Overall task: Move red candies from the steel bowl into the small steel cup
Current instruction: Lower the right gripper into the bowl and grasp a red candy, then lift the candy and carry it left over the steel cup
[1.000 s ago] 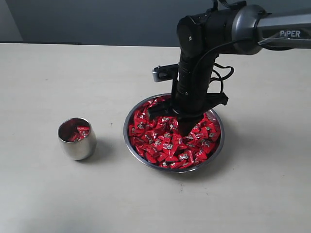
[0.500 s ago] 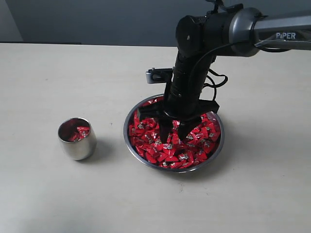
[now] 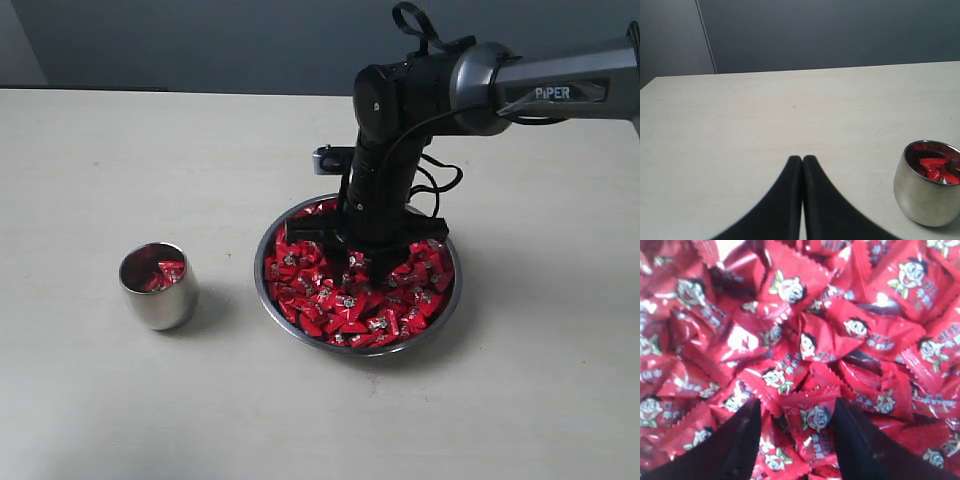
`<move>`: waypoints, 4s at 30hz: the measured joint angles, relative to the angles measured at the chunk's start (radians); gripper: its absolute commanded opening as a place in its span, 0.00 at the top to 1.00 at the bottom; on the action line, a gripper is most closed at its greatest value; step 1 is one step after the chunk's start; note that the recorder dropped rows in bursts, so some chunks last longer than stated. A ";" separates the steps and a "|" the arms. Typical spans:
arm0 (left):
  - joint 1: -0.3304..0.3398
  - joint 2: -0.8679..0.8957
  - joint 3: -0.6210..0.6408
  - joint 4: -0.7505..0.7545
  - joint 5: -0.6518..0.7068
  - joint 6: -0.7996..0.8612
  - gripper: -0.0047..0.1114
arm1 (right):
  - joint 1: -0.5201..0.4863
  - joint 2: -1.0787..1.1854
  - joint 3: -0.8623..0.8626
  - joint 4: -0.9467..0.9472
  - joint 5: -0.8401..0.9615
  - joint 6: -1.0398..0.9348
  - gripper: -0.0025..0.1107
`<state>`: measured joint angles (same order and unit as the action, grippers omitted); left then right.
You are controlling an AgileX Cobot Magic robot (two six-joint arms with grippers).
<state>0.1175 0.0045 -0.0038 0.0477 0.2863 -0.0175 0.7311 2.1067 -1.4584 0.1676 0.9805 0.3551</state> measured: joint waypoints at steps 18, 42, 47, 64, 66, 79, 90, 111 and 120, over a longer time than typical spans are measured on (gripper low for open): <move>0.000 0.000 0.000 0.000 0.000 0.000 0.96 | 0.000 0.035 -0.008 -0.080 0.099 0.015 0.58; 0.000 0.000 0.000 0.000 0.000 0.000 0.96 | 0.000 0.040 -0.008 -0.098 0.163 -0.067 0.98; 0.000 0.000 0.000 0.000 0.000 0.000 0.96 | 0.000 0.040 -0.017 -0.114 0.144 -0.083 0.98; 0.000 0.000 0.000 0.000 0.000 0.000 0.96 | 0.000 -0.032 -0.207 -0.193 0.001 -0.112 0.98; 0.000 0.000 0.000 0.000 0.000 0.000 0.96 | 0.000 -0.032 -0.207 -0.138 -0.051 -0.159 0.98; 0.000 0.000 0.000 0.000 0.000 0.000 0.96 | 0.002 -0.025 -0.210 0.644 -0.240 -0.989 0.99; 0.000 0.000 0.000 0.000 0.000 0.000 0.96 | 0.104 0.058 -0.434 0.469 -0.099 -1.088 0.99; 0.000 0.000 0.000 0.000 0.000 0.000 0.96 | 0.263 0.223 -0.627 0.222 0.097 -1.033 0.99; 0.000 0.000 0.000 0.000 0.000 0.000 0.96 | 0.271 0.246 -0.627 0.204 0.076 -1.028 0.99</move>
<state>0.1175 0.0045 -0.0038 0.0477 0.2863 -0.0175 1.0026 2.3528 -2.0852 0.3712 1.0567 -0.6734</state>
